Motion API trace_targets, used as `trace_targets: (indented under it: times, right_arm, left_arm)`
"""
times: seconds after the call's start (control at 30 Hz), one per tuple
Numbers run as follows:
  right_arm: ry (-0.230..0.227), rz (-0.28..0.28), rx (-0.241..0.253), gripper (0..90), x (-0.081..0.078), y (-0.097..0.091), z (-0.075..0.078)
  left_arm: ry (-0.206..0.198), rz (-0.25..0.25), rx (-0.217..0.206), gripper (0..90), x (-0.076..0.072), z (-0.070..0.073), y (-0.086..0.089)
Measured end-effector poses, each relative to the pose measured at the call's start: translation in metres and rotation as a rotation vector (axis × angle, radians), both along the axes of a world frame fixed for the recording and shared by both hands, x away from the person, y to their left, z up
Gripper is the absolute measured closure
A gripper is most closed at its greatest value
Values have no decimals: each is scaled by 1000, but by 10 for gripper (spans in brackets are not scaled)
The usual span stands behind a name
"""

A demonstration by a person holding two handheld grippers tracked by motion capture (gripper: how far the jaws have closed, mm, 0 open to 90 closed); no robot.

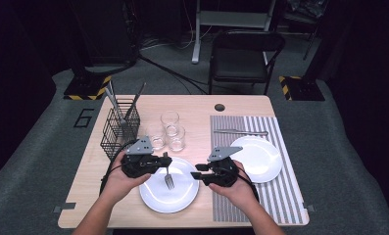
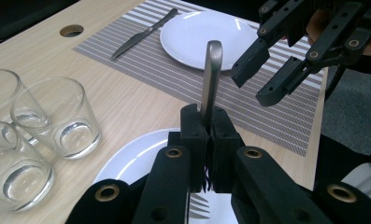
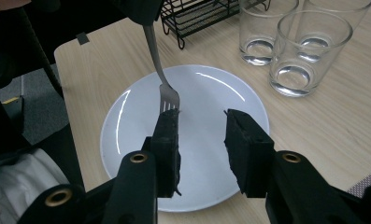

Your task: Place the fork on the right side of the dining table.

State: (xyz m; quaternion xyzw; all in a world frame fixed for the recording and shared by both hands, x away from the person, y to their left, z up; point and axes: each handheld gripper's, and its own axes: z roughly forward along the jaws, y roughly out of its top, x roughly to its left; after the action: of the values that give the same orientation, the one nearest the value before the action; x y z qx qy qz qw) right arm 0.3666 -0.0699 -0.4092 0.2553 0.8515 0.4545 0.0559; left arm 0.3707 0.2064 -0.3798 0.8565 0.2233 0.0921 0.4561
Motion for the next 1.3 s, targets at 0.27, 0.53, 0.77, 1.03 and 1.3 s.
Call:
trace_targets:
  times: [0.27,0.53,0.77,1.03,1.3]
  right_arm:
    - [-3,10,7,662,2,3,5]
    - [-19,50,33,694,5,8,24]
    - [-24,97,55,714,7,11,37]
    - [-29,142,67,723,7,17,51]
    - [-30,183,81,724,5,22,59]
  left_arm:
    - [-8,-8,2,868,-1,-1,-4]
    - [-9,-29,5,868,-3,1,-7]
    - [-10,-45,-1,868,-5,2,-7]
    - [-6,-85,-6,868,-7,4,-8]
    - [-7,-118,-5,868,-10,5,-11]
